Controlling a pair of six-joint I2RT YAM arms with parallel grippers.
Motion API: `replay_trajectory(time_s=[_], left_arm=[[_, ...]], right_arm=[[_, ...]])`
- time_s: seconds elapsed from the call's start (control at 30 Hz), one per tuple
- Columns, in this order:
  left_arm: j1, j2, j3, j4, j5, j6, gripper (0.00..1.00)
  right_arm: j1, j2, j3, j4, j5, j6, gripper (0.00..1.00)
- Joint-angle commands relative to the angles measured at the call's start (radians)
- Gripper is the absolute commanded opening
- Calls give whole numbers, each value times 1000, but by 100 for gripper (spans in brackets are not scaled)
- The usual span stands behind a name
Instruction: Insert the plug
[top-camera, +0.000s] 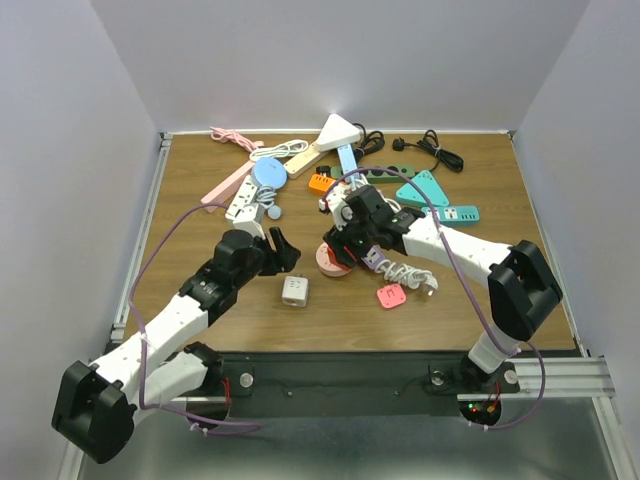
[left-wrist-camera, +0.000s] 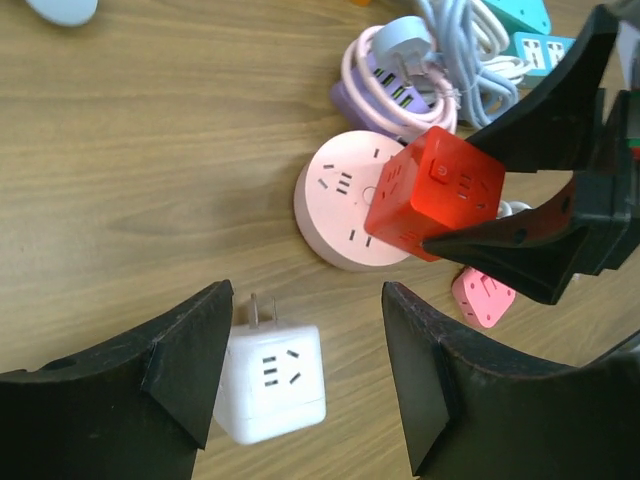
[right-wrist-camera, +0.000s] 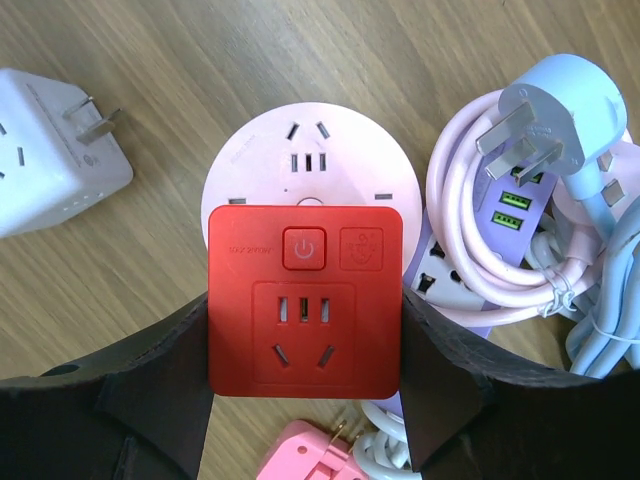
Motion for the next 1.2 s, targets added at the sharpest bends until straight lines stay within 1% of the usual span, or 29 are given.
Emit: replay_trajectory(time_s=[0.0,0.03,0.07,0.13,0.2,0.27,0.4,0.5,0.67,0.77,0.8,1.07,1.17], left_arm=[[-60,3,-35,-30,-106,-107,72],[-81,15,-33,-39,-115,-117,72],[-129,43,-22,-59,-148,-142,72],[-166,61,-6,-124,-187,-160,73],[-189,64,7,-170,-225,-180,74],[-194,58,13,-184,-239,-188,75],[-198,89,37,-229,-276,-202,76],[-200,117,34,-207,-264,-202,77],[-218,187,56,-191,-241,-191,77],[-227,193,59,-187,-235,-191,78],[-227,195,60,-185,-230,-191,78],[-233,274,48,-165,-167,-165,78],[-238,276,50,-177,-161,-144,78]], right_arm=[[6,-34,-33,-55,43,90,9],[6,-34,-33,-54,54,97,14],[6,-37,-34,-52,71,103,28],[6,-44,-36,-51,83,117,38],[4,-57,-40,-43,97,127,57],[4,-67,-48,-31,102,133,63],[4,-94,-75,-17,108,149,71],[6,-106,-91,-6,115,152,75],[4,-126,-111,6,154,160,82],[6,-143,-125,17,165,167,87],[6,-146,-128,20,192,167,87],[6,-162,-138,32,220,173,88],[4,-166,-137,34,244,173,89]])
